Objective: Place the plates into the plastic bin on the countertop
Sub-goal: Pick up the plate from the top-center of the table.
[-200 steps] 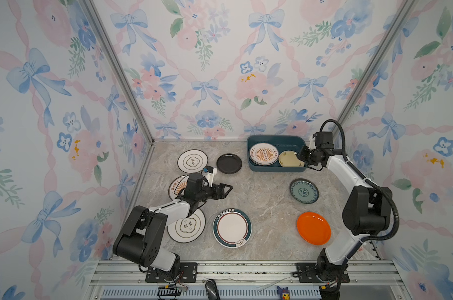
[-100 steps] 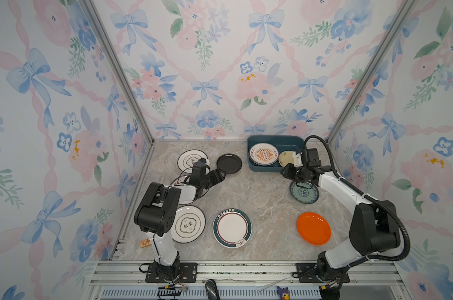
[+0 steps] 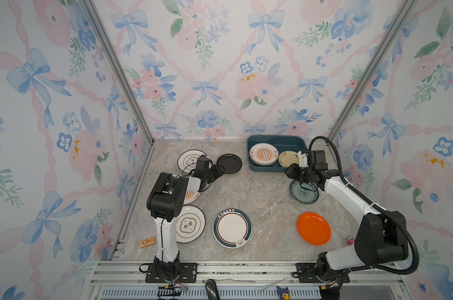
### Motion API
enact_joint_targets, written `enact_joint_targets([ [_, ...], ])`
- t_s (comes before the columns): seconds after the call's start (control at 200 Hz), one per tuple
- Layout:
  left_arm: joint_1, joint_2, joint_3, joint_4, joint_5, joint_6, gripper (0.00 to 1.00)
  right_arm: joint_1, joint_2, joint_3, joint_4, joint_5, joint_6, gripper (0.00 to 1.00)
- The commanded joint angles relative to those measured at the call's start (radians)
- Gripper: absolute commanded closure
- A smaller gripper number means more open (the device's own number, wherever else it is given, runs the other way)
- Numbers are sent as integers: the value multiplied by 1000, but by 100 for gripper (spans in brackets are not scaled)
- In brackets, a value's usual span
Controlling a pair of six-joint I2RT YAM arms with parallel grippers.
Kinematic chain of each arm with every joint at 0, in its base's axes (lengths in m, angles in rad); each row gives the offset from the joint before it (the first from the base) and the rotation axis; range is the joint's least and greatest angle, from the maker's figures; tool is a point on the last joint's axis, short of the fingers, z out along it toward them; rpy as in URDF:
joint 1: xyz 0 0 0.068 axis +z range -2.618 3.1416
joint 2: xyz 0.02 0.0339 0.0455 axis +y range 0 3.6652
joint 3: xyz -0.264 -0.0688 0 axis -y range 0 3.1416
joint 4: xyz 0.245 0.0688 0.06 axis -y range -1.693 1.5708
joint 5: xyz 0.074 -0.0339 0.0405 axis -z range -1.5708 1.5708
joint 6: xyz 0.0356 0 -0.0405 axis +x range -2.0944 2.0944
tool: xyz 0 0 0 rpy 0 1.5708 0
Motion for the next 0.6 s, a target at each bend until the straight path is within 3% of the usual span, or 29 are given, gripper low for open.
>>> enact_joint_targets([
  [0.0, 5, 61, 14, -51, -15, 2, 44, -12, -25, -28, 25, -19, 10, 62],
  [0.275, 16, 130, 42, -53, -7, 7, 67, -24, -38, -51, 32, -25, 10, 62],
  [0.595, 28, 142, 43, -53, -7, 18, 81, -23, -38, -64, 30, -26, 9, 62],
])
